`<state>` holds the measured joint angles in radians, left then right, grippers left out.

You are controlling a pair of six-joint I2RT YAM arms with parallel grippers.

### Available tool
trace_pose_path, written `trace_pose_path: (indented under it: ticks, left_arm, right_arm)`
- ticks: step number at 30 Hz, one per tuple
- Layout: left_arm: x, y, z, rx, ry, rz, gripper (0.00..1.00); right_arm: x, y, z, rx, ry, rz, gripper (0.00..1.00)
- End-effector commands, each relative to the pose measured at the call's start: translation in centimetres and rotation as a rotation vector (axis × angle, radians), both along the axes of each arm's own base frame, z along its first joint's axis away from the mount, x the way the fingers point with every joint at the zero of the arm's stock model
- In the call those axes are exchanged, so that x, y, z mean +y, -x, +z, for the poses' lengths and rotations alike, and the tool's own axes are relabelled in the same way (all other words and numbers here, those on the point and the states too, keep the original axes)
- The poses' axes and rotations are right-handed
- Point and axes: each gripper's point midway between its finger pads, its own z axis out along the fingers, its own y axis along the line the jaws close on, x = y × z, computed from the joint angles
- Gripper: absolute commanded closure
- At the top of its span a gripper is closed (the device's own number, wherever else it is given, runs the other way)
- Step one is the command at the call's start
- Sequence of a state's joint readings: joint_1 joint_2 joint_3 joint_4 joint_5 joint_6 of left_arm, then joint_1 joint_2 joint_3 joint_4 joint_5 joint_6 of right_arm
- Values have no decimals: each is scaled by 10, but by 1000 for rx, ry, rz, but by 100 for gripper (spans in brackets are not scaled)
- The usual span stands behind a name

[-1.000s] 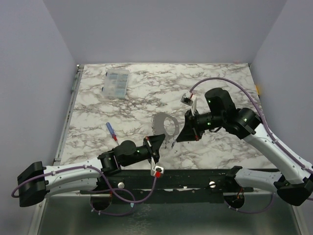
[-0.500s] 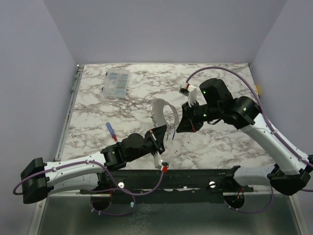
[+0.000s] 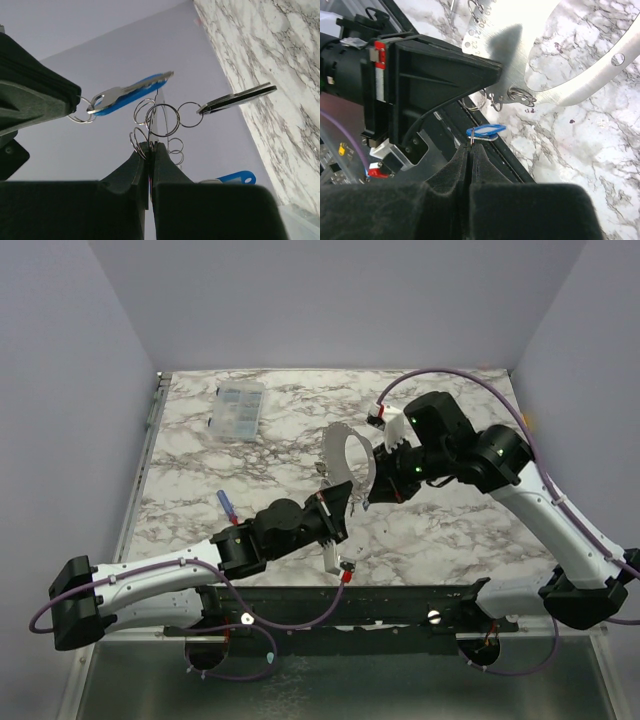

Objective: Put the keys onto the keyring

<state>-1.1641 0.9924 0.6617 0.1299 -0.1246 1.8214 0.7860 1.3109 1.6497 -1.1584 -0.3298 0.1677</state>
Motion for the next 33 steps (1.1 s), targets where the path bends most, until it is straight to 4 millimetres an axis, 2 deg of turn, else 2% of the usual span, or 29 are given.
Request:
trace_pose_path:
  ticks: [1,8,17,23,33]
  left_arm:
    - [-3,-3,26,-62,22,-1,100]
    - [-6,-3,28,-71,19,-4,100]
    - [-5,-3,27,-67,21,-3,100]
    - [-6,-2,27,-66,23,-5,100]
    - [-7,-2,25,-64,28,-5,100]
  right_arm:
    - [-9,0,-4,-8,61,-5,99]
    - [-3,-2,-2,-11,40,11,99]
    - [3,-9,-10,-4,49,4,99]
    - [7,-15,-5,-18,41,-3,99]
    - [9,-20,-14,-7,73,-10,99]
